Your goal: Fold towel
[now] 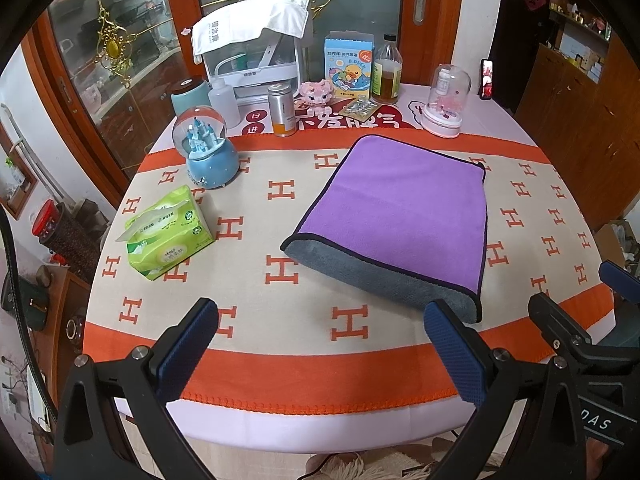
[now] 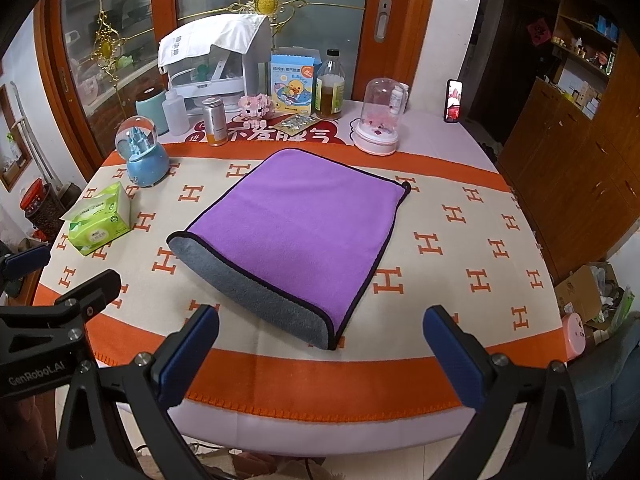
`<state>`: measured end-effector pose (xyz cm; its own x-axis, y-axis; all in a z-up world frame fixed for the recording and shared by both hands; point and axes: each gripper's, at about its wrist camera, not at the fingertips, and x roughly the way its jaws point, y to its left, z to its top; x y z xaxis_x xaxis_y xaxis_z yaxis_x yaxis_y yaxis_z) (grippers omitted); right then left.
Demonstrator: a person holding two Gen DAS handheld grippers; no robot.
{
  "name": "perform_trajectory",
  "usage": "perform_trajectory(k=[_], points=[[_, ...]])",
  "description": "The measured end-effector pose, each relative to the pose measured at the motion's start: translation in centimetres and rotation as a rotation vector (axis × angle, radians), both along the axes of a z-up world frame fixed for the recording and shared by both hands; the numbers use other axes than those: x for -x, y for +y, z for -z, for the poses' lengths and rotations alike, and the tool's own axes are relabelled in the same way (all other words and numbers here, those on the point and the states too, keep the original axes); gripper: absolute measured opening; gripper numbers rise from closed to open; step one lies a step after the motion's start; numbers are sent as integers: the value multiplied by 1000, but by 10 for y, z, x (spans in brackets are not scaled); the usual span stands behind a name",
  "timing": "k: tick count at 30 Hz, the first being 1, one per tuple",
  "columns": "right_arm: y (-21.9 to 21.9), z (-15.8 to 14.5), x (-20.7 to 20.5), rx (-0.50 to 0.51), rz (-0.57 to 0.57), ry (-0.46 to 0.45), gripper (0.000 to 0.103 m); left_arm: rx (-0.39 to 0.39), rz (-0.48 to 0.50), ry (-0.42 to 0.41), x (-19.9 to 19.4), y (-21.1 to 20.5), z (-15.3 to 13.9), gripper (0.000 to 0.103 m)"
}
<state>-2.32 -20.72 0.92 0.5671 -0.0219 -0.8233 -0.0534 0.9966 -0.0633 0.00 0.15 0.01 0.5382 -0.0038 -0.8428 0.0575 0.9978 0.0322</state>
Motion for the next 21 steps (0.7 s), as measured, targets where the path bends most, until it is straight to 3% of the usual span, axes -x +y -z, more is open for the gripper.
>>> perform_trajectory(k=[21], points=[[1, -1, 4, 5, 24, -2, 102, 6, 24, -2, -1, 9, -1, 102]])
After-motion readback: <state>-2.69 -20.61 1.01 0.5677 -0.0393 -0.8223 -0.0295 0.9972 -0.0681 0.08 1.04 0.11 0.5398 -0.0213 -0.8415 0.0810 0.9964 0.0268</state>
